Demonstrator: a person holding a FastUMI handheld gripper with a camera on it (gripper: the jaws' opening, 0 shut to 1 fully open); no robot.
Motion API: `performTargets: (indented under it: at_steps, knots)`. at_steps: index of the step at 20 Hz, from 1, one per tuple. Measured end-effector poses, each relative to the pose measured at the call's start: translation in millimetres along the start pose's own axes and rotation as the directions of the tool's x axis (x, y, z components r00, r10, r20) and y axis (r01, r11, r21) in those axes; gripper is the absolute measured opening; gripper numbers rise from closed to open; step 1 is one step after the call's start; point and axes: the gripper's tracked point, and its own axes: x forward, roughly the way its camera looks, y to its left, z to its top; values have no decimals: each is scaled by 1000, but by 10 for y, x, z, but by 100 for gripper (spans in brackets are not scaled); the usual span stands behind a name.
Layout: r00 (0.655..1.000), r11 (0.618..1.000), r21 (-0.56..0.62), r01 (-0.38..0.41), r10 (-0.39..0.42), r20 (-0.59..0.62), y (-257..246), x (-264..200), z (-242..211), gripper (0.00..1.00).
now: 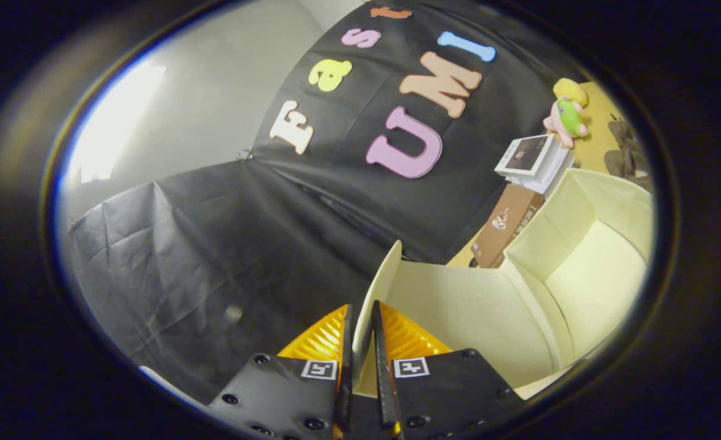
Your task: Open the storage box then place both shoes into the box .Put the left shoe in first, then the right shoe, with the right side of both shoes facing outward in a uniform manner.
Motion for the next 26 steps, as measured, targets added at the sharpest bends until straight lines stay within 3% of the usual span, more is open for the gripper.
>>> performTargets:
  at_steps: [3,6,8,14,17,21,23,26]
  knots:
    - [997,999,-52,-14,10,-78,-21,-40,-301,63]
    - [980,988,-157,8,-38,-195,-214,-144,-548,85]
    - [973,966,-257,-12,-49,-227,-288,-260,-473,100]
    - [971,906,-420,53,-144,-190,-778,-507,364,100]
    - [950,823,-547,154,-275,-146,-1133,-678,965,100]
    - [880,641,-709,295,-470,-59,-1700,-820,1651,100]
    - [847,587,-733,344,-530,-27,-1918,-838,1919,100]
    - [791,537,-726,430,-611,17,-2297,-897,2256,100]
